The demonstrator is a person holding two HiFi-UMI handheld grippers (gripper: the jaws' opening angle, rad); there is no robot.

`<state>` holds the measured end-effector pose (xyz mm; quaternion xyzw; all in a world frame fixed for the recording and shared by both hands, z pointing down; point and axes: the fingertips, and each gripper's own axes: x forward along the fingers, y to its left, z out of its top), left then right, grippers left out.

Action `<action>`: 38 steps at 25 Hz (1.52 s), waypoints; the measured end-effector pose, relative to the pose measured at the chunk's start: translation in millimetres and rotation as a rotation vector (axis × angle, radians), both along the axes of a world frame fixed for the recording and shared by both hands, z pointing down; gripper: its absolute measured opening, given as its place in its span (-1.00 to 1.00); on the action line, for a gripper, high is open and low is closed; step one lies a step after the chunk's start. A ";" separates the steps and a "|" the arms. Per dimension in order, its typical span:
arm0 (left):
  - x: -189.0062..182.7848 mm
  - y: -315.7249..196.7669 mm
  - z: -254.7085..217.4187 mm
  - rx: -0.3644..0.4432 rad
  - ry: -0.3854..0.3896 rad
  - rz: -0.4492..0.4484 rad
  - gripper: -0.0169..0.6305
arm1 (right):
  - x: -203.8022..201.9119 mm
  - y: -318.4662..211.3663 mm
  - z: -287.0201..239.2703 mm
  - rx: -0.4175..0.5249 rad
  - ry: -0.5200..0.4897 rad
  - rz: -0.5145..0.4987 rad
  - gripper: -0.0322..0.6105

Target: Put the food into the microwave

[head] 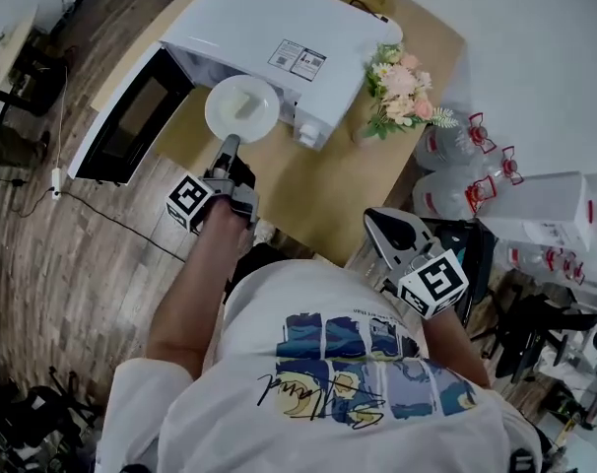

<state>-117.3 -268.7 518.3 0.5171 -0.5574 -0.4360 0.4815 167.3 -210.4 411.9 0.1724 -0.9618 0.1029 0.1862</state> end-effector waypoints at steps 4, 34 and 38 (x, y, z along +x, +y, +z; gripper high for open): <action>-24.3 -36.9 19.7 -0.017 0.004 0.033 -0.90 | -21.4 -13.0 -3.1 -0.001 0.014 0.048 -0.88; -60.4 -146.3 105.2 -0.180 -0.039 0.232 -0.87 | -53.1 -17.3 6.6 -0.032 0.140 0.346 -0.88; -59.7 -147.5 105.6 -0.242 -0.116 0.266 -0.82 | -60.3 -13.9 7.7 -0.033 0.147 0.321 -0.88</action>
